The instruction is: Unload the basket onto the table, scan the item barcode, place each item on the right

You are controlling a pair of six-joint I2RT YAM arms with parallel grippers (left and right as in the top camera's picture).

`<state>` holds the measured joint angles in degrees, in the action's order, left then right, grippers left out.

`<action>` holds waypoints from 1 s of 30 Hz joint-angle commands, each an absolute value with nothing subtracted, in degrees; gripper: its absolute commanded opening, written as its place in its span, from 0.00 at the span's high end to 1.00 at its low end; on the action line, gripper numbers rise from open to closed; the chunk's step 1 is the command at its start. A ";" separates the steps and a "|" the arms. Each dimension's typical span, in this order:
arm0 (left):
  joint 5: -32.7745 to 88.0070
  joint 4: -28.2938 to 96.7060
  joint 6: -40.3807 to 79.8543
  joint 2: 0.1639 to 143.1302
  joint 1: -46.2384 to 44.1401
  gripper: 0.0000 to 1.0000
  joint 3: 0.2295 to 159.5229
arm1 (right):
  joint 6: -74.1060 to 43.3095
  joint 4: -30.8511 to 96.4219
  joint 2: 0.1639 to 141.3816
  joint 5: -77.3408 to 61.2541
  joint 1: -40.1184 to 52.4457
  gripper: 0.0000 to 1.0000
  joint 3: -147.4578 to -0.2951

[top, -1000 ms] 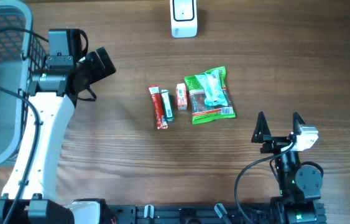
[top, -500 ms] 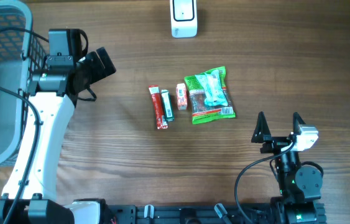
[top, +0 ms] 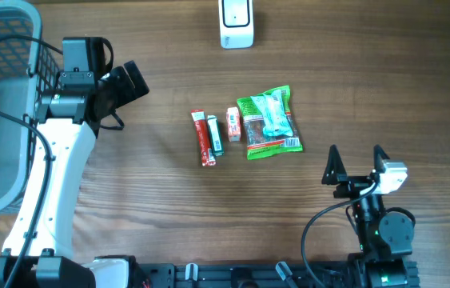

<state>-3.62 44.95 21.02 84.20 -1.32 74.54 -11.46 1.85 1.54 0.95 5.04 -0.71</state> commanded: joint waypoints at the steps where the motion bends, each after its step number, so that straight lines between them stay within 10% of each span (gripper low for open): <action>1: -4.38 44.71 19.90 84.82 -0.99 0.00 74.91 | -12.05 7.64 1.85 -1.23 4.75 0.00 -8.73; 25: -4.38 44.71 19.92 84.82 -0.99 0.00 74.91 | -6.00 70.98 69.06 -13.54 4.75 0.00 -98.61; 27: -4.38 44.71 19.90 84.82 -0.99 0.00 74.91 | -6.00 70.04 72.58 -21.39 4.89 0.24 -98.10; 29: -4.38 44.69 19.90 84.82 -0.99 0.00 74.91 | -6.09 70.02 76.49 -24.08 5.43 0.87 -97.54; 30: -4.38 44.71 19.90 84.82 -0.99 0.00 74.91 | -6.15 70.15 78.48 -23.94 5.87 0.96 -97.14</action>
<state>-3.62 44.80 20.80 84.23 -1.32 74.52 -6.55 70.22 73.34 -14.68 5.02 -97.60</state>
